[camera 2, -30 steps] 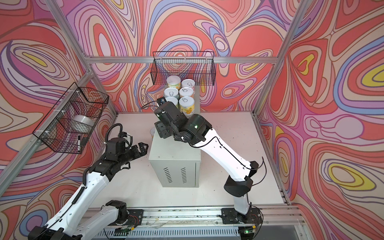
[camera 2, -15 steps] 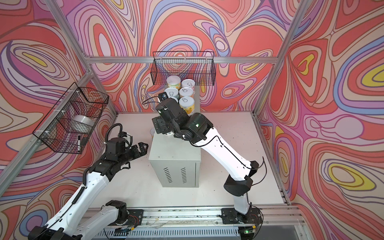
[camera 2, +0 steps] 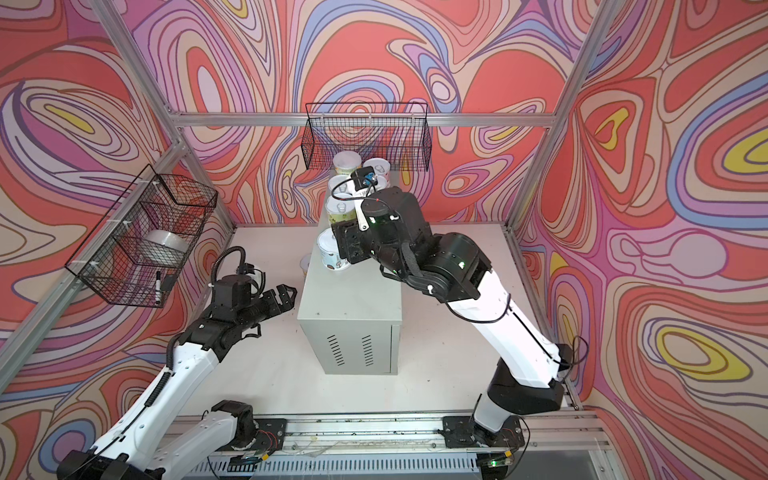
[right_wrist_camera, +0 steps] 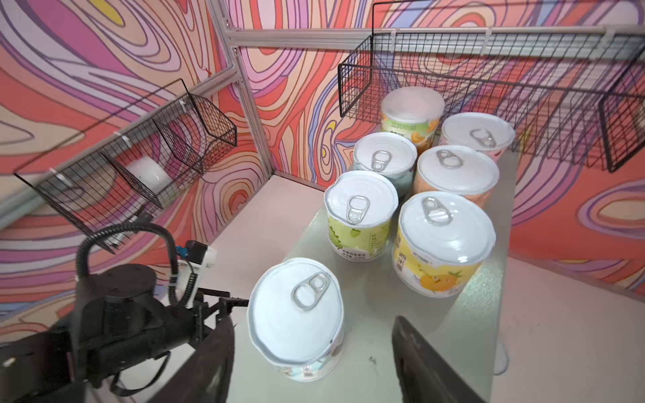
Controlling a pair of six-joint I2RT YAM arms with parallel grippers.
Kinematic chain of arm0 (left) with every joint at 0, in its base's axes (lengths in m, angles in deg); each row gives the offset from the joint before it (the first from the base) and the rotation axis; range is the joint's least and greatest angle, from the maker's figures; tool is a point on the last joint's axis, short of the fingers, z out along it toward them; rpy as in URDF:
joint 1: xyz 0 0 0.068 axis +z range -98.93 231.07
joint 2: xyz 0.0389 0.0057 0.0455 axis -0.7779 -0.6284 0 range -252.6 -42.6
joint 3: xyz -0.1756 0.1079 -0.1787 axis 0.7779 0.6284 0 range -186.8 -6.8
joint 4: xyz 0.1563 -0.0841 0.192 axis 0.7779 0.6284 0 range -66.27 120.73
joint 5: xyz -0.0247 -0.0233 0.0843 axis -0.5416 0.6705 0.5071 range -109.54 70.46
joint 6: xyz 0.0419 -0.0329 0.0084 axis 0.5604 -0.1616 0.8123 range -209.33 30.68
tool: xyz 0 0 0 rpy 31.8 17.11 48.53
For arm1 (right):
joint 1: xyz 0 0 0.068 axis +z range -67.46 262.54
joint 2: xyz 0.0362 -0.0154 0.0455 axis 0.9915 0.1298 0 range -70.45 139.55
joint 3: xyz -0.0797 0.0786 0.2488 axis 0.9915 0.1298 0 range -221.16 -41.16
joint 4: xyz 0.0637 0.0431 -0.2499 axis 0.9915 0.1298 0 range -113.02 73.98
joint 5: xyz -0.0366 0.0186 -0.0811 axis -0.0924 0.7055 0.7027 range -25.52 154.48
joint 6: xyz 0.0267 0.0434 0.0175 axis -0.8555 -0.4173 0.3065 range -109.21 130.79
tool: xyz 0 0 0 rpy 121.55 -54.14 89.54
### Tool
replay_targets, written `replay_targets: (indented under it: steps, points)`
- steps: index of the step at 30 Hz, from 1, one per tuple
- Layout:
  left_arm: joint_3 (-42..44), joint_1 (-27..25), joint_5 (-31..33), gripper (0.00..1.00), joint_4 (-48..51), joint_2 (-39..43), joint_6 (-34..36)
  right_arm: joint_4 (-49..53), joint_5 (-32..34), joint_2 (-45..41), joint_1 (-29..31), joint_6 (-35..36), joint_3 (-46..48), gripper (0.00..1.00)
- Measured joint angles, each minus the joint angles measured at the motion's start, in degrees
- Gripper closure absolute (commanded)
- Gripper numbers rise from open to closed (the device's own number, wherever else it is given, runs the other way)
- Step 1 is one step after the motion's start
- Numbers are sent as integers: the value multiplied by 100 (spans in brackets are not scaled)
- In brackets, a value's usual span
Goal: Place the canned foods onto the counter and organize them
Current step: 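Lower the white-lidded can onto the box top beside the green can and release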
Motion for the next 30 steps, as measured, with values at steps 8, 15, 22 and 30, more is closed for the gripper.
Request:
replay_targets:
  steps: [8,15,22,30]
  points:
    - [-192,0,28,4,7,-136,9,50,-369,-133,240,-354,695,44]
    - [-297,0,44,4,7,-284,22,190,-601,-155,306,-586,789,45]
    - [-306,0,42,4,4,-372,22,205,-960,-186,310,-721,1108,45]
    - [-306,0,39,5,4,-420,22,-105,-1384,-232,313,-798,1429,44]
